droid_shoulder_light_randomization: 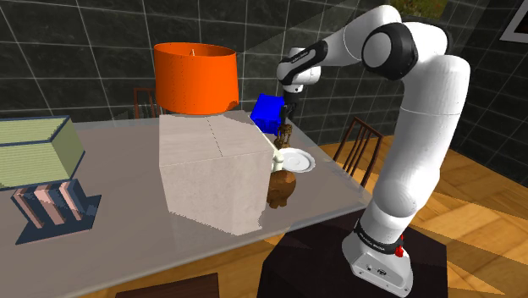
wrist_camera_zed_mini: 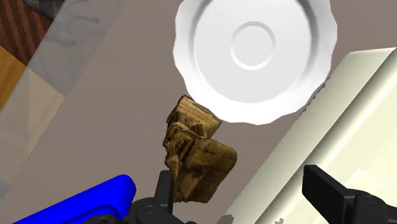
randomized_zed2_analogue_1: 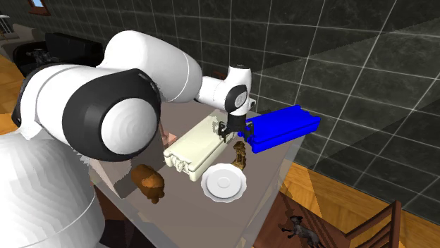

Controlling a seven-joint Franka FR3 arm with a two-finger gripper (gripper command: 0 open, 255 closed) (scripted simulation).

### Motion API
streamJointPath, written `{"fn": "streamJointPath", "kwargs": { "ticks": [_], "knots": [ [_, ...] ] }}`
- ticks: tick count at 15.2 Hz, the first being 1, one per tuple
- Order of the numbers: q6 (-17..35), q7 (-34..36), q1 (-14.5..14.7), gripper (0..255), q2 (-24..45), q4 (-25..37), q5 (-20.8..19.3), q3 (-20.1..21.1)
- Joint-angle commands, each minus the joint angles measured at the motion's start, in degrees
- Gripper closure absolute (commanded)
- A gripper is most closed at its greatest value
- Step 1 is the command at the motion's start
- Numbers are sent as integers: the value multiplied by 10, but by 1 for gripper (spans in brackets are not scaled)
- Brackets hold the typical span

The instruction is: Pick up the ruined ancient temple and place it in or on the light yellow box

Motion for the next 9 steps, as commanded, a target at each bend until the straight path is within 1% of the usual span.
{"fn": "streamJointPath", "kwargs": {
  "ticks": [1, 9],
  "knots": [
    [1, -15, -9, 0, 34, 32, 13, 0],
    [51, -24, -13, 0, 64, 11, 25, 4]
  ]
}}
